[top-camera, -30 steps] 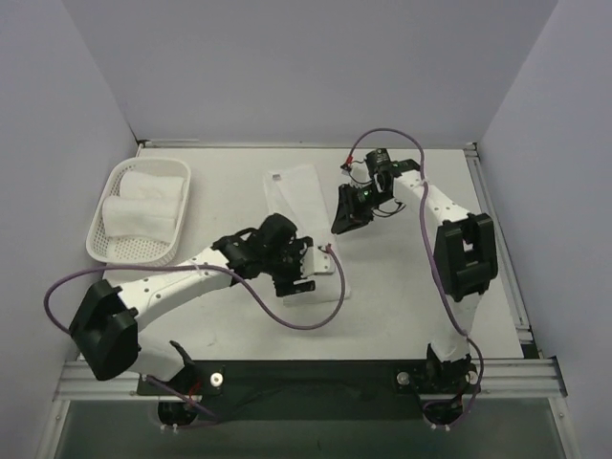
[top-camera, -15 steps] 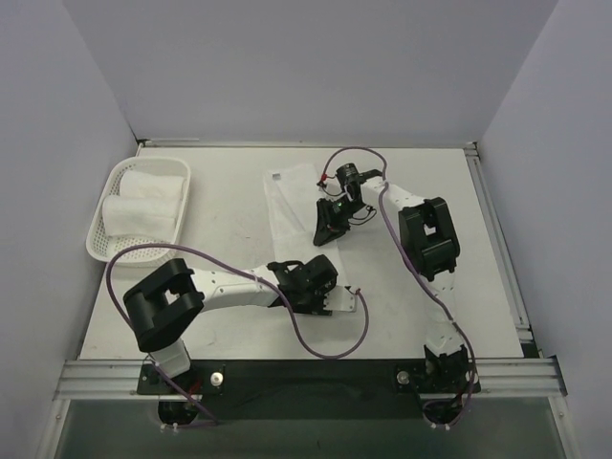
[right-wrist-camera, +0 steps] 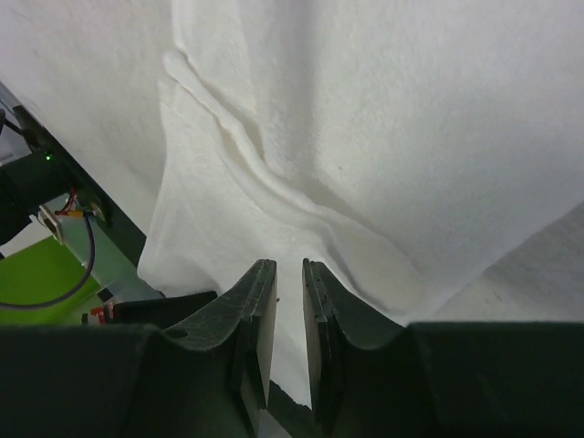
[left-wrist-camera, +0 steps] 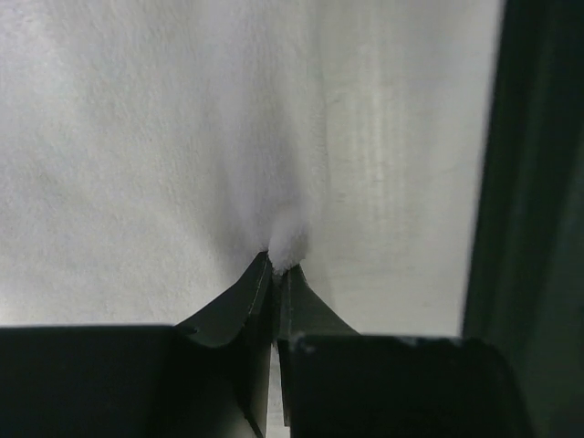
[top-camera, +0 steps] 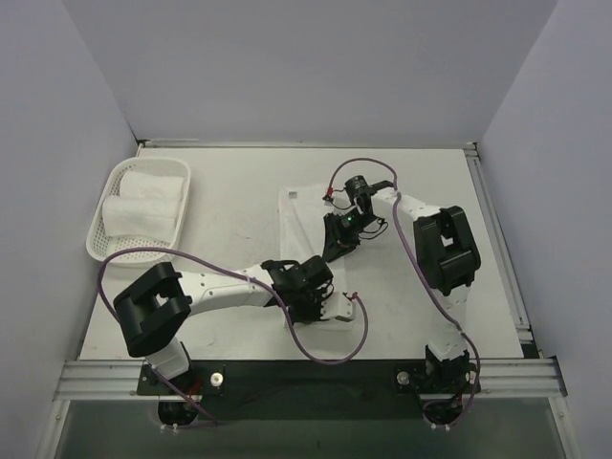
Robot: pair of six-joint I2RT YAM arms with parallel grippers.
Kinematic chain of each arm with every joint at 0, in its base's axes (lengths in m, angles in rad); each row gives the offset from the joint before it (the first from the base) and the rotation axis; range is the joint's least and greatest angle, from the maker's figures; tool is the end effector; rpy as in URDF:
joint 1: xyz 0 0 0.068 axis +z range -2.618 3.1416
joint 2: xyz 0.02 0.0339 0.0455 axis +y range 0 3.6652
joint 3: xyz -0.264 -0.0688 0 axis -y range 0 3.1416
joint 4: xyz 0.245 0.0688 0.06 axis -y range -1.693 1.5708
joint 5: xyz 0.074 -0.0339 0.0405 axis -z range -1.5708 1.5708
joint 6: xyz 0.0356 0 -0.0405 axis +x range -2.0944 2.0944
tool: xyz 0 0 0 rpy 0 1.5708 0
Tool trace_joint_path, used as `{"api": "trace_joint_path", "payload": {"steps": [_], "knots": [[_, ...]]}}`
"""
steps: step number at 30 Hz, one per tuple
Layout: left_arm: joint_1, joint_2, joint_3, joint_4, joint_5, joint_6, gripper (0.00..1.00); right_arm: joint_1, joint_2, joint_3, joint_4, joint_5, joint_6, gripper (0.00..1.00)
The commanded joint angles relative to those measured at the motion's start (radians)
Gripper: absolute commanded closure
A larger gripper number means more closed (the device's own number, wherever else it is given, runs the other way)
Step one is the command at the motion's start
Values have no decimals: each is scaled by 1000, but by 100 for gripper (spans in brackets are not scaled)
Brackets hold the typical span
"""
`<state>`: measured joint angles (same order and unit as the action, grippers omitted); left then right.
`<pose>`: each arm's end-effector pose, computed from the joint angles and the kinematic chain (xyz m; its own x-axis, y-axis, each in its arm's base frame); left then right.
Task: Roll the towels
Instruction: Fold the towel
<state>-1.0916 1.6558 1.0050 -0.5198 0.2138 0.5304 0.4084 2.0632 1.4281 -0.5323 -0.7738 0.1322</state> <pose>0.1390 -0.2840 0.1757 0.0917 0.8958 -0.4349 0.9957 -0.0880 0.0285 0.3725 0.1883 0.1576 -0.9074 -0.2899 -0.3044 -0.4199 0.5909 0.6889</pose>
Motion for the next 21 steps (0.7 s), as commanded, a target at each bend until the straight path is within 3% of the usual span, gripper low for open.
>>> {"api": "trace_joint_path", "payload": {"steps": [1, 10, 21], "knots": [[-2, -63, 75, -120, 261, -130, 92, 3, -132, 32, -35, -9, -42, 80], [113, -41, 176, -189, 392, -204, 90, 10, -49, 51, -46, 11, -43, 81], [334, 129, 449, -310, 475, -55, 86, -146, -124, 155, -84, -82, -57, 77]]}}
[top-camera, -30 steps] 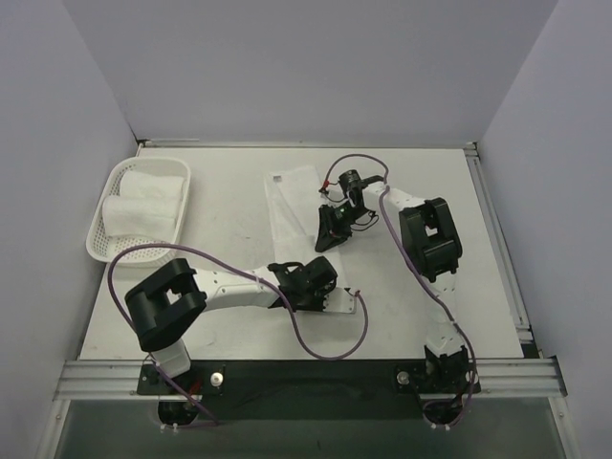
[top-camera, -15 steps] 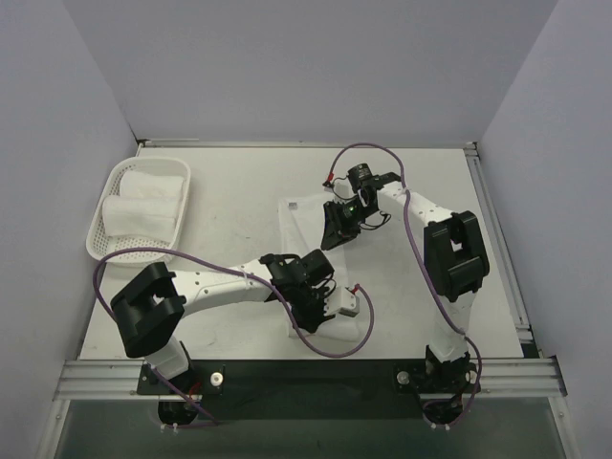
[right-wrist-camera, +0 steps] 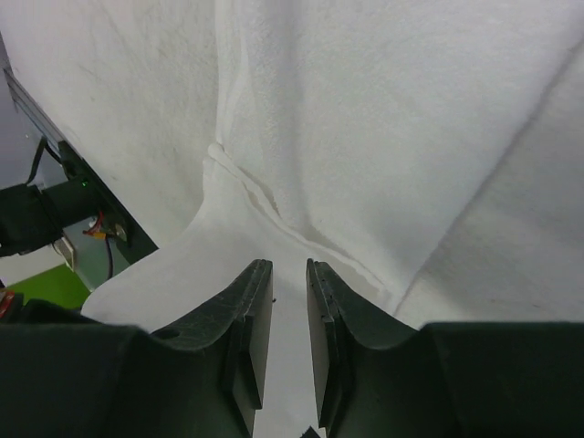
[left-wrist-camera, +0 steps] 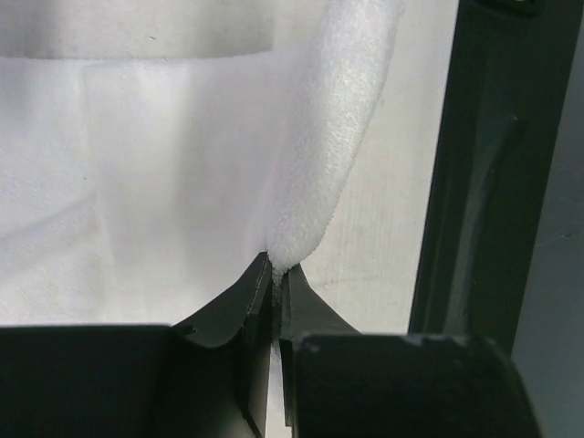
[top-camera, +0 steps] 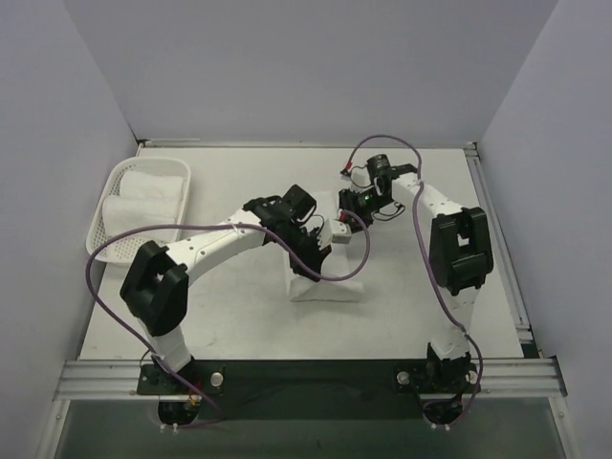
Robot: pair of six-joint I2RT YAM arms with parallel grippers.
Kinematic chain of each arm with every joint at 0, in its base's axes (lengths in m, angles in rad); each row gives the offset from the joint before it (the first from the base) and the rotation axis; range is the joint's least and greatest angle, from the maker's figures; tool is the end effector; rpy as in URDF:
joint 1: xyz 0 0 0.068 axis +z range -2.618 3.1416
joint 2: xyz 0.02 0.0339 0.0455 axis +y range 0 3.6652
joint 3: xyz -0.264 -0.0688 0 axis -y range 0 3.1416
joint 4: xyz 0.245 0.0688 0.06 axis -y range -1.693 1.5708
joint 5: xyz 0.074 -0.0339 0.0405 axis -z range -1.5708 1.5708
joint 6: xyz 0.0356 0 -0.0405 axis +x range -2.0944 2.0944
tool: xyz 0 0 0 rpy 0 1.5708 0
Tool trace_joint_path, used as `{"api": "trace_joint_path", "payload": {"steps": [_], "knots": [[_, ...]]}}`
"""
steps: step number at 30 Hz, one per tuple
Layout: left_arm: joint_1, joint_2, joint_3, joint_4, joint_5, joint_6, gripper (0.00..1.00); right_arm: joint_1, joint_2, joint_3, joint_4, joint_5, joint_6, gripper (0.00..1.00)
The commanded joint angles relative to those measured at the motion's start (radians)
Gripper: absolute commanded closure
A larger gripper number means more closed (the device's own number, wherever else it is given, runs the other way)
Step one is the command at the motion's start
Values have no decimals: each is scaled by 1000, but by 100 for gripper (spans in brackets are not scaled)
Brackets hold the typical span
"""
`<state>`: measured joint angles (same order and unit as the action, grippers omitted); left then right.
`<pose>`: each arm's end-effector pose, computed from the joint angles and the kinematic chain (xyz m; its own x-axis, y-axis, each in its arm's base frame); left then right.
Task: Roll the towels
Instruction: Fold the towel
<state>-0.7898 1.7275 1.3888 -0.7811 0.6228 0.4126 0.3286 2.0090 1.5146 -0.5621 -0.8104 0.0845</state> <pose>0.2366 -0.2682 0.2568 -0.2773 0.7424 -0.6098 0.9465 0.1021 -0.3062 0.3936 0.1614 0.2033 -0.8684 -0.2346 -0.4369 -0.4882 0.5591 0.6701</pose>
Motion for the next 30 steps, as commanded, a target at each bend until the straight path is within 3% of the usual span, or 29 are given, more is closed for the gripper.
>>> {"api": "trace_joint_path", "payload": {"steps": [1, 10, 15, 17, 19, 21, 30], "knots": [[46, 75, 76, -47, 81, 72, 86, -82, -79, 78, -67, -47, -12, 77], [181, 256, 144, -3, 94, 89, 82, -163, -154, 4, -130, -96, -43, 77], [201, 317, 165, 42, 112, 81, 65, -160, -194, -88, -121, -173, -11, 77], [201, 320, 167, 52, 107, 84, 53, -155, -193, -122, -119, -197, 7, 78], [208, 319, 171, 51, 109, 84, 43, -149, -184, -139, -119, -210, 12, 78], [216, 294, 177, 51, 103, 74, 40, -146, -181, -157, -119, -213, 15, 78], [319, 103, 125, 34, 103, 9, 39, -76, -268, -224, -110, -181, 21, 78]]}}
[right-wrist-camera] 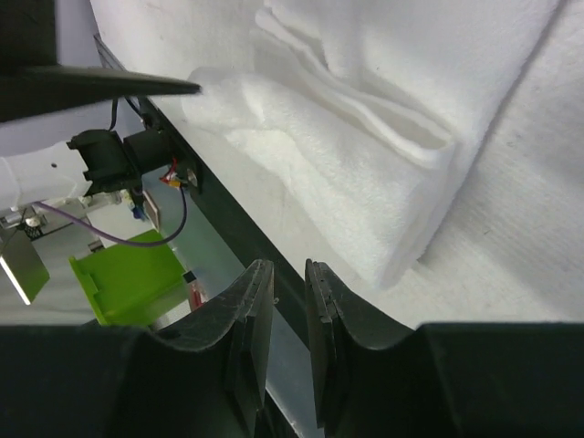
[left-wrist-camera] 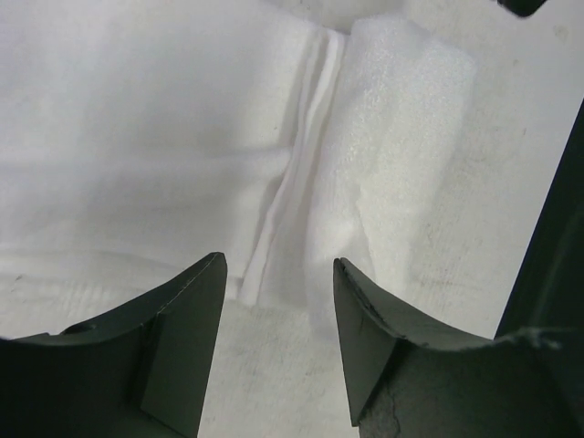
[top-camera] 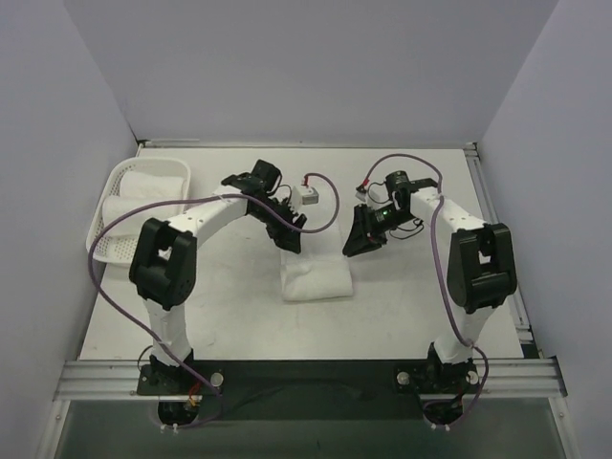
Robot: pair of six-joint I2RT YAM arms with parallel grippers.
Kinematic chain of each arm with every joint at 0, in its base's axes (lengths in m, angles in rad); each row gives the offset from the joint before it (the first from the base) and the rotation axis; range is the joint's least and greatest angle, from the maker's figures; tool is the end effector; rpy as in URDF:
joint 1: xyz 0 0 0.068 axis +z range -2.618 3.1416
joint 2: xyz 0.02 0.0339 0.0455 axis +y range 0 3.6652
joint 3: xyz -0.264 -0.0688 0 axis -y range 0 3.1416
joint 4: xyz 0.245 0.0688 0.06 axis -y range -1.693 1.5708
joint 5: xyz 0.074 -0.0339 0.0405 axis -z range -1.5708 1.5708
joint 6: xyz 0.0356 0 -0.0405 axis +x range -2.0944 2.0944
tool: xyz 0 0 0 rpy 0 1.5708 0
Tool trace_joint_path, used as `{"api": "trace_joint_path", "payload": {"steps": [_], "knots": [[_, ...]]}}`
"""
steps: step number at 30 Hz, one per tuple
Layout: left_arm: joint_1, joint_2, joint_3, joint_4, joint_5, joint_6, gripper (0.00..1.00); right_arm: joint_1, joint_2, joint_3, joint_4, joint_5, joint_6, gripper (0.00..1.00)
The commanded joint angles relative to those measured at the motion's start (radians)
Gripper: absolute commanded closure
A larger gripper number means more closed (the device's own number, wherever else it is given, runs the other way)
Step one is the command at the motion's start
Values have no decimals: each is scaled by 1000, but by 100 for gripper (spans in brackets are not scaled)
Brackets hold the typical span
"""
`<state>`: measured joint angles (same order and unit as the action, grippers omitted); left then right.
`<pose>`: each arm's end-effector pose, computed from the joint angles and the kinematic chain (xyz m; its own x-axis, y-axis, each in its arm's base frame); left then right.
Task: Roll the towels
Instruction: Fold the towel
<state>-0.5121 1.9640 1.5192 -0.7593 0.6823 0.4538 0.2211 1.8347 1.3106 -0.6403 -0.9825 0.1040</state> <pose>0.3417 -0.2178 0.2112 -0.4783 0.6592 -0.5803 0.8757 0.3080 -0.3719 0.3526 0.1096 0.2116 -0.9373 -0.1516 -0.3138 -0.3471 0.4877 0.8010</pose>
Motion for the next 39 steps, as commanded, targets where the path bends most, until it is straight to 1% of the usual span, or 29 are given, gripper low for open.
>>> {"api": "trace_joint_path", "payload": {"steps": [1, 3, 4, 5, 6, 7, 8, 9, 10, 11, 12, 13, 15, 17, 18, 21, 23, 24, 28, 31, 34, 35, 36, 37, 38, 39], "knots": [[46, -155, -25, 14, 58, -43, 39, 41, -116, -39, -30, -2, -1, 78], [47, -216, -50, 15, 113, -91, 42, 60, -130, -57, -24, 7, -3, 78], [47, -235, -88, 23, 146, -116, 44, 64, -129, -68, -19, 13, -4, 78], [47, -252, -109, 55, 179, -145, 46, 69, -124, -68, -12, 16, -4, 78], [44, -275, -129, 78, 242, -214, 48, 75, -111, -68, -9, 16, -1, 78], [43, -283, -157, 141, 267, -249, 54, 77, -100, -63, -7, 12, -1, 78], [41, -289, -207, 185, 285, -291, 57, 78, -88, -48, -7, 5, 8, 78], [43, -290, -241, 237, 316, -384, 60, 78, -66, -41, -9, -5, 13, 78], [41, -287, -272, 295, 333, -429, 64, 80, -57, -33, -9, -19, 17, 78], [41, -280, -322, 399, 348, -481, 65, 81, -49, -21, -9, -27, 22, 78], [41, -260, -344, 455, 380, -557, 66, 84, -34, -13, -10, -28, 23, 78], [41, -249, -359, 509, 385, -573, 67, 89, -26, -10, -10, -31, 23, 78], [43, -202, -379, 514, 379, -572, 68, 95, 7, -1, -7, -30, 20, 78], [56, -133, -387, 500, 343, -557, 72, 112, 40, 10, -6, -21, 16, 78], [69, -108, -392, 500, 308, -557, 73, 116, 78, 19, -4, -18, 14, 78], [132, -22, -402, 523, 272, -576, 75, 130, 154, 32, 10, 17, 11, 80], [170, 12, -409, 537, 243, -576, 75, 130, 193, 42, 24, 39, 5, 81], [176, 19, -410, 532, 235, -564, 76, 130, 225, 48, 28, 77, 3, 81], [176, 56, -427, 503, 212, -526, 77, 132, 288, 58, 54, 122, 6, 82], [176, 58, -436, 497, 186, -512, 77, 136, 285, 27, 65, 123, 11, 82], [184, -2, -448, 473, 198, -488, 76, 138, 230, 1, 62, 120, 8, 82], [185, -22, -453, 465, 201, -474, 75, 135, 188, -4, 60, 116, 8, 82], [185, -46, -456, 445, 204, -462, 74, 136, 164, -7, 59, 110, 7, 82], [185, -103, -458, 430, 207, -460, 70, 133, 141, -7, 53, 93, 6, 81], [185, -132, -455, 417, 203, -408, 69, 133, 96, -2, 48, 85, 3, 80], [185, -163, -450, 391, 192, -394, 67, 135, 72, -1, 42, 79, 2, 80]]}}
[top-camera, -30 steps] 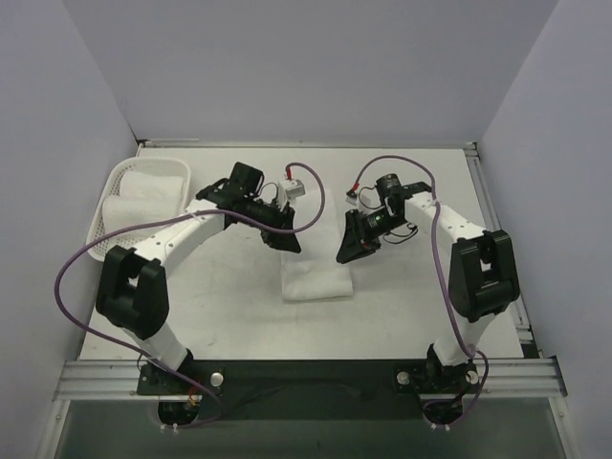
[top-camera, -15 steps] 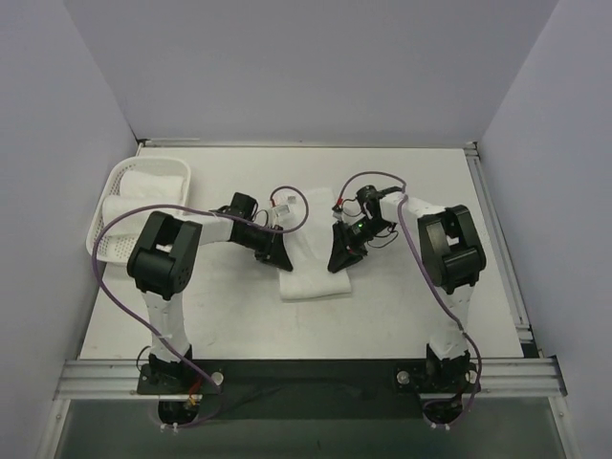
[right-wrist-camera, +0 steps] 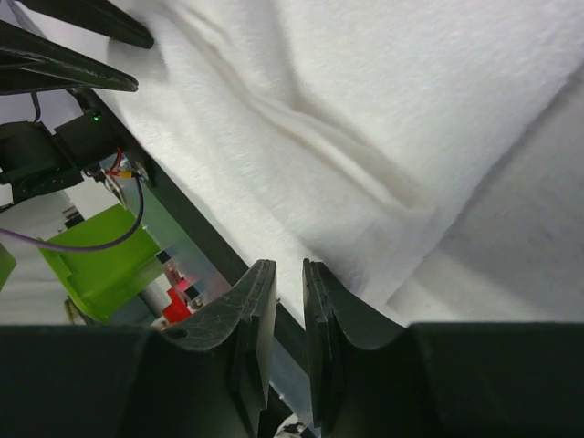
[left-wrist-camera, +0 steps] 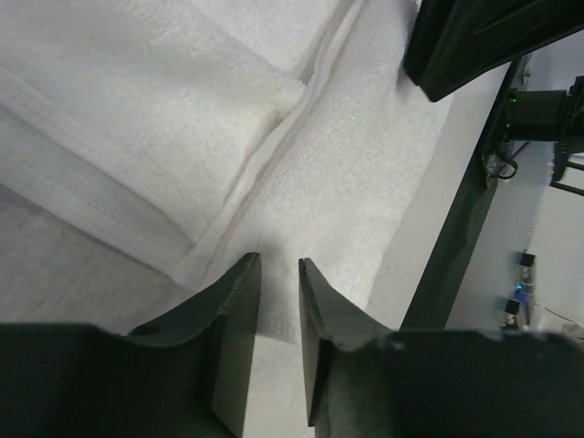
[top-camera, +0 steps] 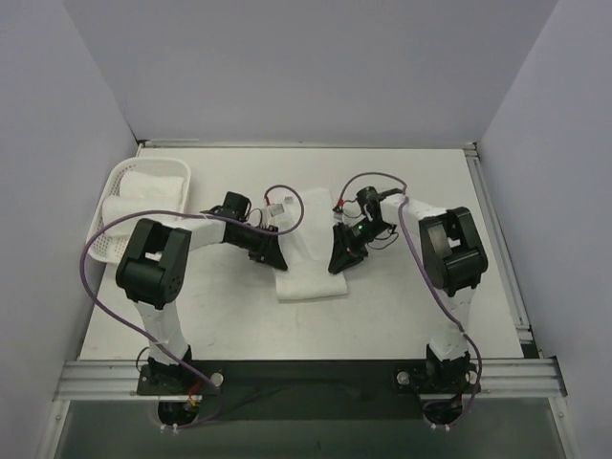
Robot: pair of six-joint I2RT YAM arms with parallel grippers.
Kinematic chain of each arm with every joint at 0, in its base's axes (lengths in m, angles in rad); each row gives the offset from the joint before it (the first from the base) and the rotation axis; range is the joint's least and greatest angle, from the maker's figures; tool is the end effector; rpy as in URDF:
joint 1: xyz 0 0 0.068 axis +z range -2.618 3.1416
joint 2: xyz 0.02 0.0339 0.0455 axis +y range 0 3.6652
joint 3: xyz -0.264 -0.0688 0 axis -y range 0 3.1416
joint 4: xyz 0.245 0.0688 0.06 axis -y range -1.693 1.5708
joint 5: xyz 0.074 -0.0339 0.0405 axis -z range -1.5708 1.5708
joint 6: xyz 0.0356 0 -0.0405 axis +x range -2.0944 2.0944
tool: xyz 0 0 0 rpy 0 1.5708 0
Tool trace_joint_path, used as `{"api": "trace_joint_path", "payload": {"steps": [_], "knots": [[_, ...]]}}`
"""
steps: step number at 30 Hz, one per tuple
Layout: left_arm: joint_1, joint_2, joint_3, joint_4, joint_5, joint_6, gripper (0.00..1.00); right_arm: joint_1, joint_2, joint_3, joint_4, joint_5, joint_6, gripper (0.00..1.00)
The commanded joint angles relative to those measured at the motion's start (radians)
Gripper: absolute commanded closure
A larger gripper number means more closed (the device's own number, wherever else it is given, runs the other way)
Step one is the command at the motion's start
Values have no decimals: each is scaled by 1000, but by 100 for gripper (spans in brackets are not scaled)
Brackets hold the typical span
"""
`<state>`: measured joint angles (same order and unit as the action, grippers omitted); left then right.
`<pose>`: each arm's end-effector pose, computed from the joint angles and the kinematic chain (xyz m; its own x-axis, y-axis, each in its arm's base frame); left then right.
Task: Roll the towels
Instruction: Fold the towel
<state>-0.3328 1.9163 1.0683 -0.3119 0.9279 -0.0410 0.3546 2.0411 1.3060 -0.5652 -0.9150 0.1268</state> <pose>0.3258 -0.1428 0.1304 -0.8861 0.2803 -0.3690 0.4621 0.4741 -0.7495 0.3533 0.1609 0.1368 -0.9483 -0.2689 -0.1685 -0.2928 0.5366 0.7914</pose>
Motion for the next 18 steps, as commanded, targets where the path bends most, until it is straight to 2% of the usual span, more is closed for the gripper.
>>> {"api": "trace_joint_path", "payload": {"steps": [1, 6, 9, 12, 16, 18], "knots": [[9, -170, 4, -67, -79, 108, 63, 1, -156, 9, -35, 7, -23, 80], [55, -258, 82, -124, -132, 122, 54, -5, -226, 58, -41, 73, -30, 79], [86, -275, 154, -124, -228, 127, 48, -6, -213, 97, -44, 151, -41, 80], [107, -228, 234, -131, -313, 95, 46, -16, -176, 133, -42, 197, -33, 80], [132, -119, 363, -136, -285, 47, 46, -28, -118, 203, -39, 220, -20, 82], [130, -91, 380, -119, -293, 46, 46, -28, -82, 229, -35, 226, -16, 82]]}}
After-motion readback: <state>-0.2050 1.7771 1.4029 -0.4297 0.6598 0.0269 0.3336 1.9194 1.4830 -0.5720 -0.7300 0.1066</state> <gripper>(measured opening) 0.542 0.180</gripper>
